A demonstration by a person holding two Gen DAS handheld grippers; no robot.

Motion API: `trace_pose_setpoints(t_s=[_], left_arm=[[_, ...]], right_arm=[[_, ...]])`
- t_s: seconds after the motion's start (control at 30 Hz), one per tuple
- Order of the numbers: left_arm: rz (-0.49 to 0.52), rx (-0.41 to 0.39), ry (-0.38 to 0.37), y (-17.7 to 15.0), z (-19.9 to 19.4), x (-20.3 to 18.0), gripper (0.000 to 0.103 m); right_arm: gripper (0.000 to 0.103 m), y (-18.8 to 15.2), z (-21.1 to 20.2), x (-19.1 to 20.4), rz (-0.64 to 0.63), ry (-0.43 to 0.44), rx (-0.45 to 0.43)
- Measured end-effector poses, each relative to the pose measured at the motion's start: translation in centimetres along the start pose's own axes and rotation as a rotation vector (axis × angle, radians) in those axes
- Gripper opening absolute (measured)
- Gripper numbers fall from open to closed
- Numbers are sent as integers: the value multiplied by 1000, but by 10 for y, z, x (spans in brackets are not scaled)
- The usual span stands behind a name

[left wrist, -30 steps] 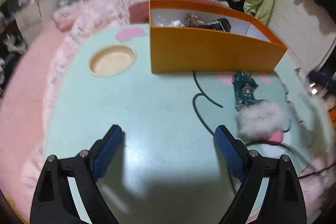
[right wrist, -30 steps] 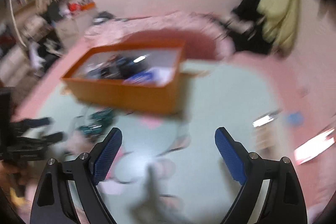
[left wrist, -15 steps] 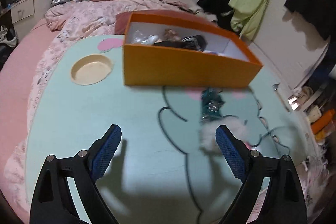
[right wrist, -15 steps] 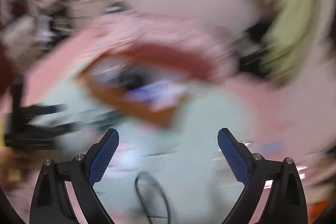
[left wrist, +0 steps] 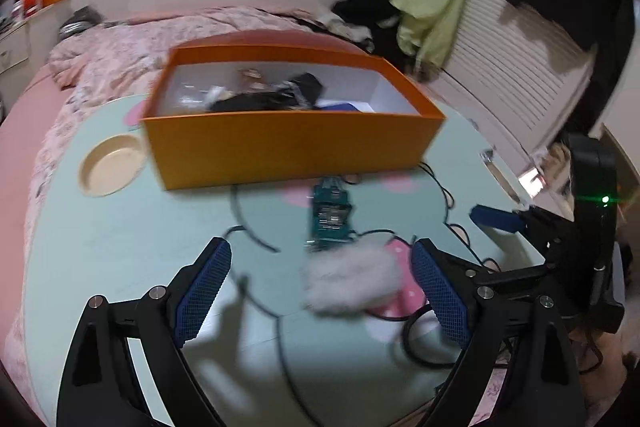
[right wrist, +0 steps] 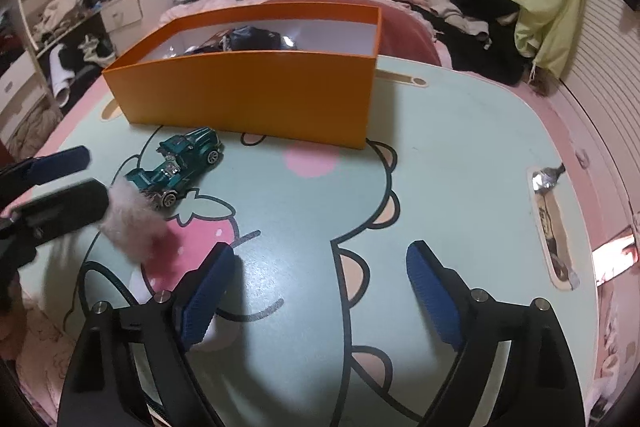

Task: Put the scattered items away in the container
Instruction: 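Grasp the white pompom with left gripper while right gripper grasps the green toy car, then drop the white pompom in the box with left gripper while right gripper drops the car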

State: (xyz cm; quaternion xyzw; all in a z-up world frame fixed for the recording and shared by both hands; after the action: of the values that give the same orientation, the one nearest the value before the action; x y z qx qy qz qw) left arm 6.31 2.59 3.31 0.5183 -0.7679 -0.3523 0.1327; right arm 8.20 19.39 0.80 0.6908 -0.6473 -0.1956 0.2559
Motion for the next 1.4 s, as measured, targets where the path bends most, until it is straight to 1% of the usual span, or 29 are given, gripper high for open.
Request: trace_pose_setpoints(t_s=[0.07,0.1,0.13,0.17,0.2,0.27,0.37,0.43,0.5,0.57,0.6,0.7,0.73,0.77,0.8,0.83,0.87,0.97,1.0,1.03,1.1,1.13,1.23,1.27,1.33,1.4], left_arm=[[9,39,9,1,11,-3,90],[3,58,4,1,16,-2,77],[-2,72,-10,0,19,-1,67],[-15,93,-47,-3,22,1,47],[-22,92,-62,-5,20,3,42],[-25,78,-81,-9,11,4,42],[-29,26,-80,-16,-18,8,42],[-41,10,-50,-20,-33,15,42],[-57,-18,35,-27,-53,29,42],[-83,-57,84,-33,-72,45,42],[-102,-76,96,-35,-81,53,42],[-152,-121,154,-37,-100,77,42],[-166,-131,166,-37,-104,85,42],[-176,-136,170,-36,-104,88,42],[-189,-142,169,-35,-105,93,42],[-194,-143,165,-34,-104,94,42],[-200,-141,155,-33,-102,96,42],[-191,-130,119,-25,-92,90,42],[-176,-127,89,-19,-88,84,42],[-168,-127,73,-17,-87,80,42],[-144,-136,27,-1,-82,70,42],[-133,-145,9,9,-80,65,42],[-111,-182,-22,44,-74,55,42],[-102,-202,-23,53,-74,53,42],[-92,-223,0,74,-71,49,42],[-74,-242,-1,95,-66,45,42]], right_arm=[[88,2,-1,-7,18,4,1],[88,6,1,-7,23,7,1],[88,6,-1,-10,30,11,0],[88,10,4,-6,36,18,-1],[88,11,4,-7,41,28,-2],[87,17,4,-5,52,62,8],[87,32,-5,4,55,130,-21],[87,43,-6,18,47,183,-28],[87,54,-1,38,16,220,-14],[87,62,9,59,-23,211,0],[87,64,15,68,-37,205,12],[87,66,39,88,-45,165,74],[83,65,49,91,-50,139,102],[76,63,49,97,-87,81,72],[55,60,47,101,-112,52,64],[28,59,42,99,-116,65,45],[27,58,38,97,-118,67,44],[27,50,30,88,-143,123,50],[27,49,28,83,-135,146,56],[27,48,21,75,-114,195,56],[27,48,7,67,-97,220,27],[24,51,-4,64,-101,217,-1],[24,70,-30,60,-105,217,-73],[24,79,-35,59,-98,222,-91],[24,94,-38,55,-80,222,-110],[24,111,-44,52,-60,256,-140]])
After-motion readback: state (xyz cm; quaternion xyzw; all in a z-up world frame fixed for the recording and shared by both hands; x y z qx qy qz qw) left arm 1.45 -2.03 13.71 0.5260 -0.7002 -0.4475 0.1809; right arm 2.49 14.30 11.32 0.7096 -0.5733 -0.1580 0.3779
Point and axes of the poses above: each gripper's, at about its wrist camera, not at the fingertips, and z roughly the way its jaws point, x to its left, y to its top, the point moved 1 cm from there along z, roughly the way its jaws point, and after that the axes turned 6 degrees about z, right-handed, at the moved point
